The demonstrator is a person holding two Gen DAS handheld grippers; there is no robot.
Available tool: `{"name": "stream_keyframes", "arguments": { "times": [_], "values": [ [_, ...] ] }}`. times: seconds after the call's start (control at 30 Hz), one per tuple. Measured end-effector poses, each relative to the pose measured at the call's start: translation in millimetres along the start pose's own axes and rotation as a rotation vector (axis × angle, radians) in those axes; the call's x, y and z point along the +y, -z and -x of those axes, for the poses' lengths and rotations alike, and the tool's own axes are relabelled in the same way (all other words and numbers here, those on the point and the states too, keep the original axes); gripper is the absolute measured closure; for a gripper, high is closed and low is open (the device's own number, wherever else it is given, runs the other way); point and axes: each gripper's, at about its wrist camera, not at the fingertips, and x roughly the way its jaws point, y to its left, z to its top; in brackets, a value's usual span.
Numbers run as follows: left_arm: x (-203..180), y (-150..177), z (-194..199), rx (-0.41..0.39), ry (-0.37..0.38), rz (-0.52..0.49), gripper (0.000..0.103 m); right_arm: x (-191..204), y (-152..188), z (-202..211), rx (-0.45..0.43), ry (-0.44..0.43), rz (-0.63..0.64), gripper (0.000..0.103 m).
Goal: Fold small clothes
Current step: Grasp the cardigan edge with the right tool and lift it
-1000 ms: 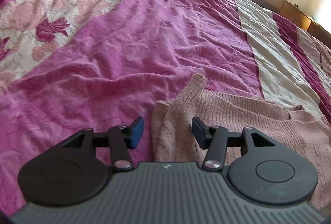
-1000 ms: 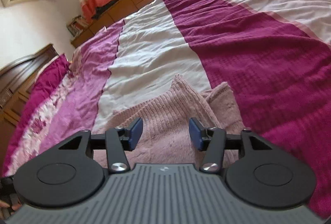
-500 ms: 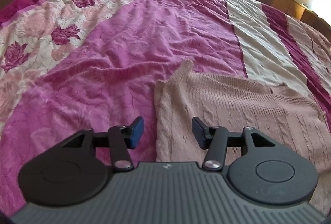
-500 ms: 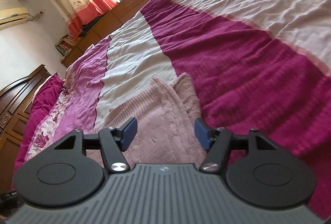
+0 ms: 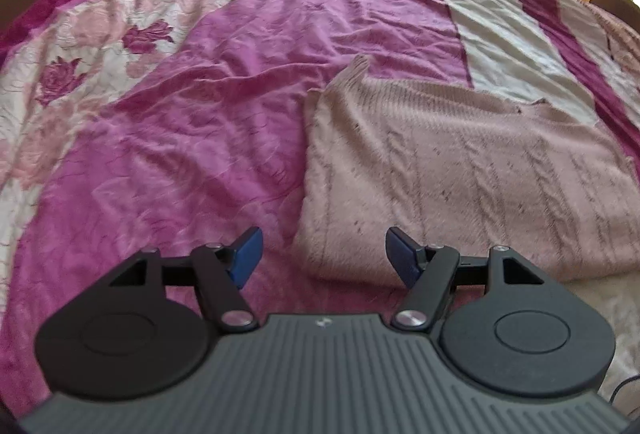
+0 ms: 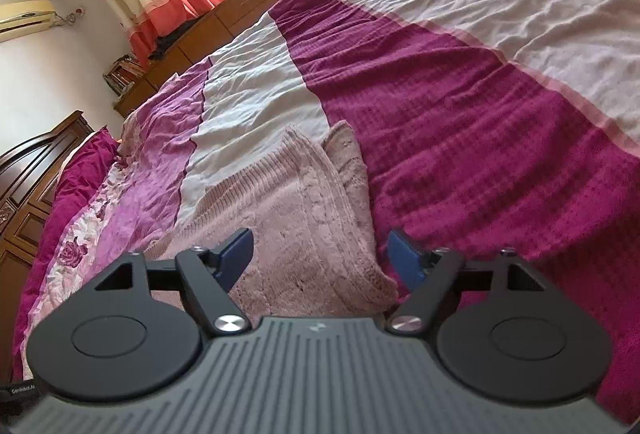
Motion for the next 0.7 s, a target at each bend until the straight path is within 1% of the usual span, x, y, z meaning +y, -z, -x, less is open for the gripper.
{"name": "stream_keyframes", "arguments": {
  "times": [0.13,0.3,0.57,0.7],
  "values": [
    [4,4,3,0.016,-0.022,0.008,0.034,-3,1,-3,0.009,-0.001,-0.009,0.021],
    [7,8,0,0.042,-0.042,0.007,0.034,-8,7,-12,0.042,-0.003,-0.026,0.020],
    [14,12,-4,0.075,-0.084,0.023,0.034,-8,15,-21,0.075,-0.041,-0.022,0.018],
    [18,14,-5,0.085,-0.089,0.030,0.034,-9,18,-23,0.078,-0.056,-0.026,0.018]
  ]
}}
